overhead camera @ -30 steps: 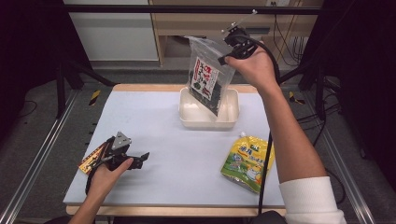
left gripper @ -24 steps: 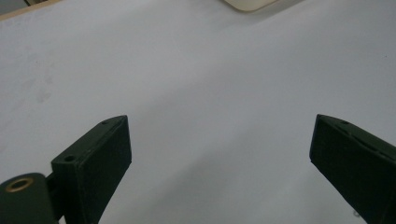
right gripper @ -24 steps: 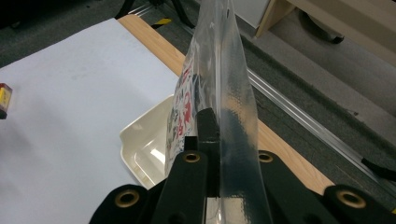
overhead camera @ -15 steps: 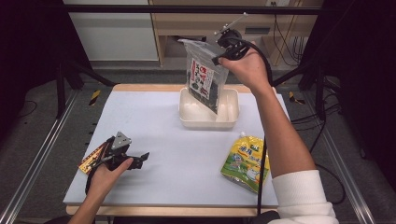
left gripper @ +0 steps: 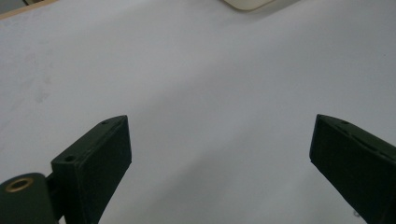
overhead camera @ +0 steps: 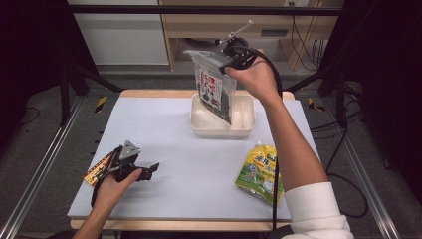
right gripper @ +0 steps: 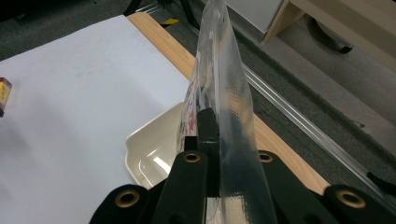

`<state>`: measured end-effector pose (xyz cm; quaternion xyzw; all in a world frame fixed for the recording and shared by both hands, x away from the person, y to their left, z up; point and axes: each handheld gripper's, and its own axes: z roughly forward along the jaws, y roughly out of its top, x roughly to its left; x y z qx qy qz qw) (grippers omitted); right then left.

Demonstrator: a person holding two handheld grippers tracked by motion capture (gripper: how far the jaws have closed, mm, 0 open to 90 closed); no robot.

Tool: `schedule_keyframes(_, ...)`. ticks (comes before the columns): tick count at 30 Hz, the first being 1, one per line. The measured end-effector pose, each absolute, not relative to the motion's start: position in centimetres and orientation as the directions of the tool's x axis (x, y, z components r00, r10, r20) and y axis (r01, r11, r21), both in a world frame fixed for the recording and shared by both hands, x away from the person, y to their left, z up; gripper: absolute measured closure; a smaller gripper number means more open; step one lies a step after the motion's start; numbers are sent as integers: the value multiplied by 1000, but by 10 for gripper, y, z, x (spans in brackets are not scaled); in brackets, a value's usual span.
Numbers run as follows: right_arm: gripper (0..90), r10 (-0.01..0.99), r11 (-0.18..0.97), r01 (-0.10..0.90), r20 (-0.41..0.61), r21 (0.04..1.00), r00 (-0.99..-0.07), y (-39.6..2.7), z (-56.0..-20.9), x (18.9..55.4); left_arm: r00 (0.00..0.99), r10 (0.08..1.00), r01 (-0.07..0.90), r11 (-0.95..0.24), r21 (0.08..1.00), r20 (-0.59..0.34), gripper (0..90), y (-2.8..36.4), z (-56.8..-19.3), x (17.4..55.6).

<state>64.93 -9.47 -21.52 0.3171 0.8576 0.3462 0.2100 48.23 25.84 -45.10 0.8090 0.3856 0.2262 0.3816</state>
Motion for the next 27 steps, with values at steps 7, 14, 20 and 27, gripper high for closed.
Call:
schedule_keyframes(7,888,695,548,408,-126,730,-708,-92,-223,651,601,796,451,-412,792,71,55,258,-451,482)
schedule_keyframes(14,888,700,540,411,-121,735,-704,-92,-225,651,608,791,450,-418,789,72,55,256,-452,482)
schedule_keyframes(20,889,701,536,411,-117,737,-704,-89,-232,650,612,787,449,-424,786,75,55,255,-452,481)
schedule_keyframes(27,889,705,532,415,-115,738,-700,-88,-236,651,614,785,449,-428,785,77,55,254,-452,481)
